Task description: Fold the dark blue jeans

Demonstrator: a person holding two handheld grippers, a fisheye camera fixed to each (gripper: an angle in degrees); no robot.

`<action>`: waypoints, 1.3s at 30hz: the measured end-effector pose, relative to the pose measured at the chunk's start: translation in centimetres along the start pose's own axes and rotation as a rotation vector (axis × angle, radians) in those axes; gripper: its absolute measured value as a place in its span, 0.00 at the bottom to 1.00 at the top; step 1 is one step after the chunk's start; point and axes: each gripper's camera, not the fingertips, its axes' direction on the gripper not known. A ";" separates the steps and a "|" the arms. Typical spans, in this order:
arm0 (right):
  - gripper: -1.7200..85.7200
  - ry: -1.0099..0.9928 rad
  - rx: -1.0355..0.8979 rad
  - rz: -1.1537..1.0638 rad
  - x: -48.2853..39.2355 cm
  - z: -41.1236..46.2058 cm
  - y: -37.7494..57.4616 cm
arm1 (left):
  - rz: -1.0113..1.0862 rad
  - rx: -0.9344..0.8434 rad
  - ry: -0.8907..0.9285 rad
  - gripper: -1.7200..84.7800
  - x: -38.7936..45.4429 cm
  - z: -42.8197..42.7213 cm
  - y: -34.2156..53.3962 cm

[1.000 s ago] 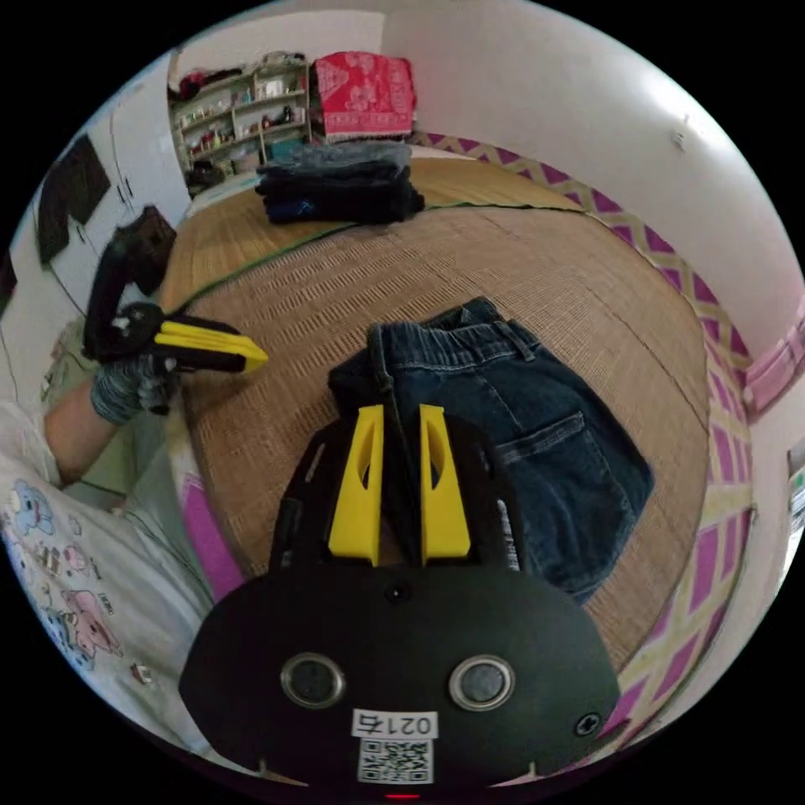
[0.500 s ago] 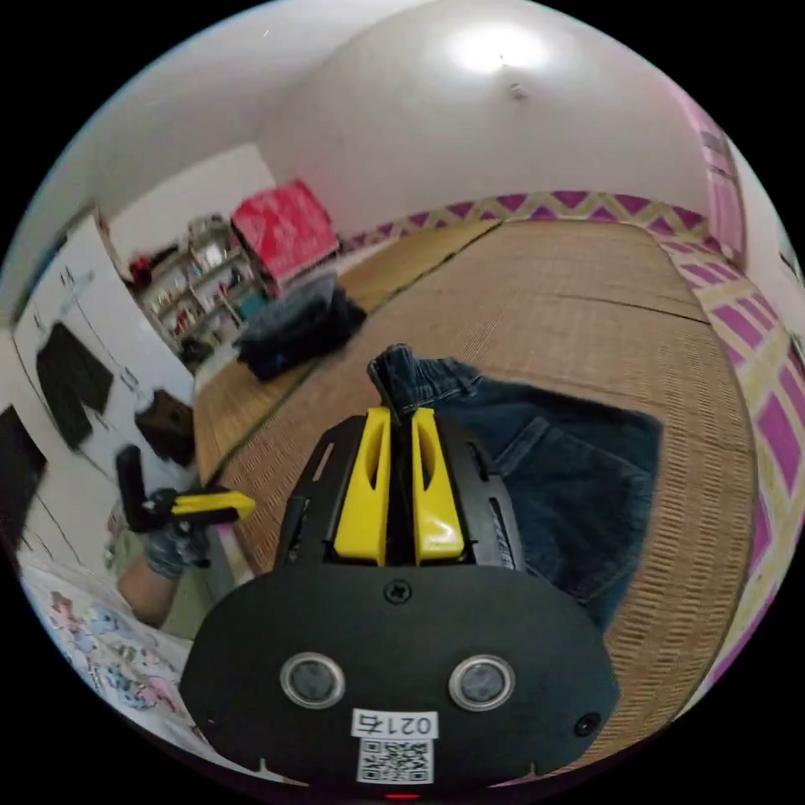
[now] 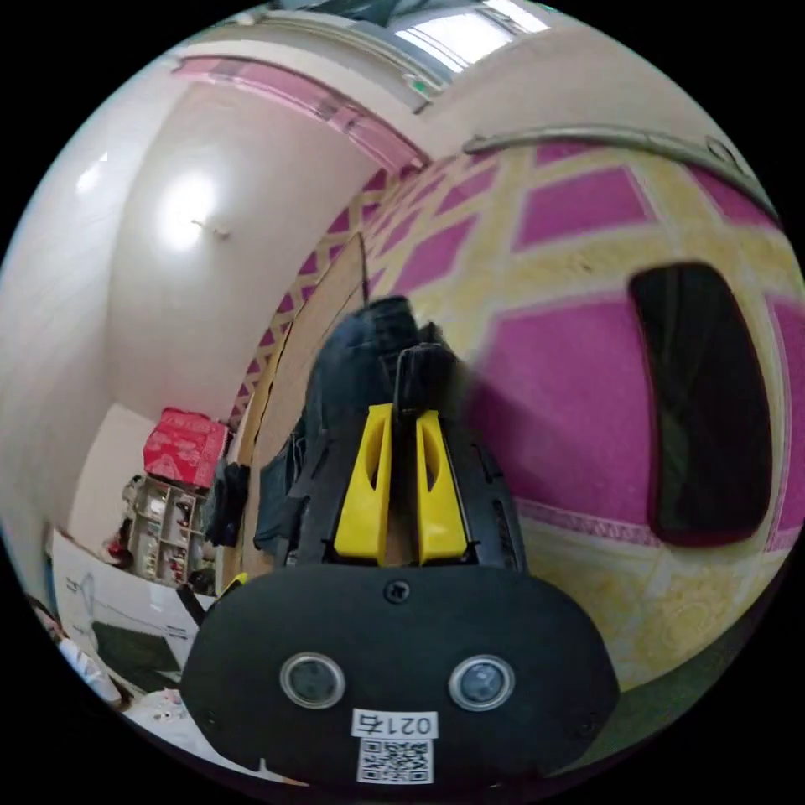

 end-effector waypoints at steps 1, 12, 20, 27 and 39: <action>0.07 0.009 0.012 -0.011 0.0 -0.2 0.4 | 0.016 -0.001 -0.009 0.01 0.6 0.3 -0.3; 0.13 0.166 0.259 -0.025 -3.5 -4.6 1.4 | 0.235 -0.033 0.012 0.01 8.9 4.4 -6.3; 0.12 0.192 0.067 -0.459 -11.7 -0.5 1.1 | 0.335 -0.055 0.079 0.01 14.0 9.7 -10.6; 0.13 0.417 -0.138 -0.780 -20.7 13.3 1.7 | 0.395 -0.089 0.009 0.04 18.1 16.5 -15.7; 0.13 0.415 -0.204 -0.717 -19.5 17.8 1.2 | 0.459 -0.168 -0.065 0.10 17.9 20.2 -19.6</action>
